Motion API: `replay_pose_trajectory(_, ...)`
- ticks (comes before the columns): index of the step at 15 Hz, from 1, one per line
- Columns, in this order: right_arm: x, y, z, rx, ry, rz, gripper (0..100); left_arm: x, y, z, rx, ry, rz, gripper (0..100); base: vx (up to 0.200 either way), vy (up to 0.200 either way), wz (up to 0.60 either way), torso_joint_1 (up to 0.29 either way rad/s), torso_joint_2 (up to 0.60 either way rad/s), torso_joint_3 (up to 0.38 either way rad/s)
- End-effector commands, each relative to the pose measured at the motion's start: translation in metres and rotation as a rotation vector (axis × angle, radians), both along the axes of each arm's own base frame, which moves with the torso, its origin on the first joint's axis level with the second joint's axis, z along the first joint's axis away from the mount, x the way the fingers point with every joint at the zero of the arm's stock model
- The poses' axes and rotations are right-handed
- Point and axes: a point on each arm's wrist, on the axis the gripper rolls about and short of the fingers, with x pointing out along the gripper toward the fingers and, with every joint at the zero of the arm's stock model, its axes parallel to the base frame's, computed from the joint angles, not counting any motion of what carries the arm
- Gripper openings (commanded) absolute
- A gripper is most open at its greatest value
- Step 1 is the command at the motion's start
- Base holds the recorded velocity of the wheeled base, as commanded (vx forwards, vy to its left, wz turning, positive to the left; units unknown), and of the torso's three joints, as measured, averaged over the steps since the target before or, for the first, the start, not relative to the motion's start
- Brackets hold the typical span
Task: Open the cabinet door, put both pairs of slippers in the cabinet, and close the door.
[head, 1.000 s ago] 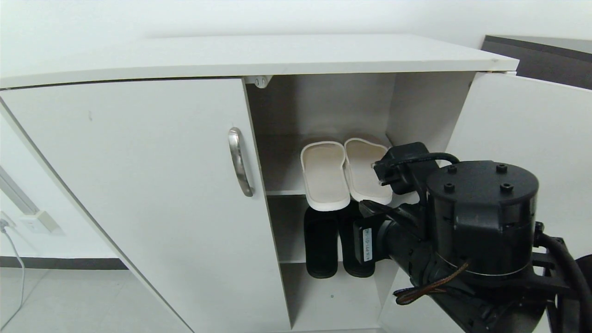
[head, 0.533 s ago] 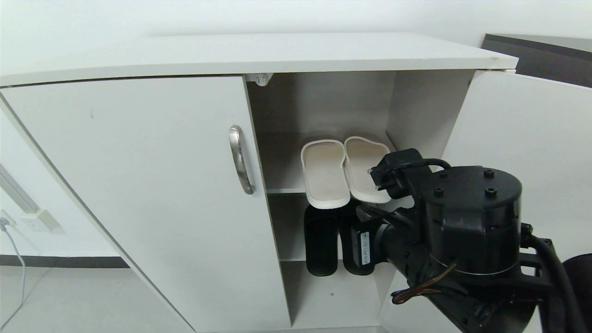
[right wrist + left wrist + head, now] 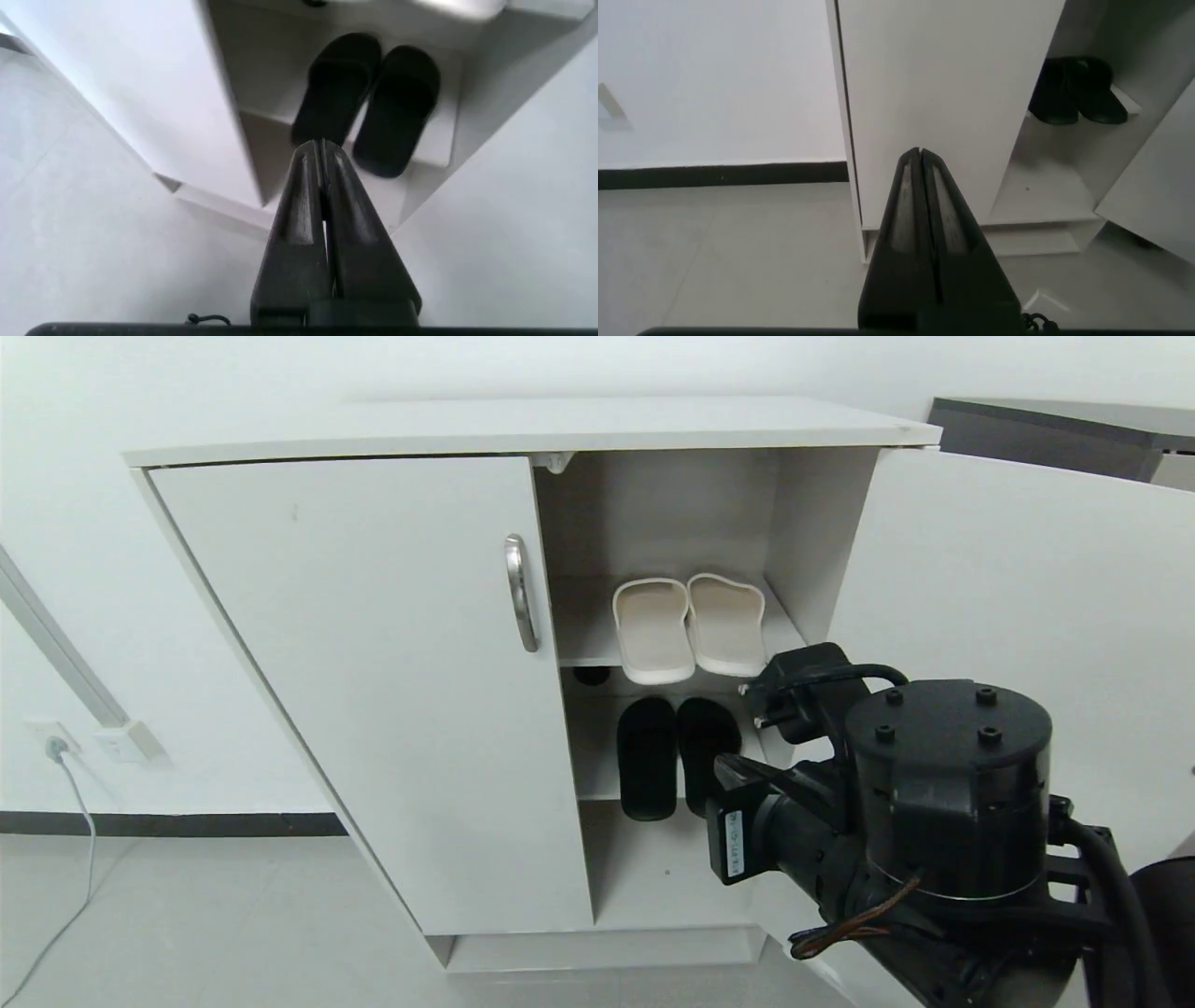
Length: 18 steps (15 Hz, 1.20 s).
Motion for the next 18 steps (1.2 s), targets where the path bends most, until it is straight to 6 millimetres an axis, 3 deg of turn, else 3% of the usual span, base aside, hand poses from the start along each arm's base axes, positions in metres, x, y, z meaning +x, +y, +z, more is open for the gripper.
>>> replay_pose_trajectory(1,0.0004,0.0005,-0.0019,0.000,0.002,0.002,0,0.0001,0.0000,0.0000,0.000,0.001,0.000,0,-0.200,0.000,0.00,0.002,0.01,0.002)
replay_pose_trajectory(6,0.0017,-0.0030,-0.0072,0.002,0.007,0.028,0,0.0001,0.0000,0.0000,0.000,0.001,0.000,0,-0.200,0.000,0.00,0.000,0.00,0.004)
replay_pose_trajectory(18,0.0019,-0.0035,-0.0106,-0.012,0.012,0.029,0,0.0001,0.0000,0.0000,0.000,0.001,0.000,0,0.000,0.000,0.00,0.000,0.00,0.000)
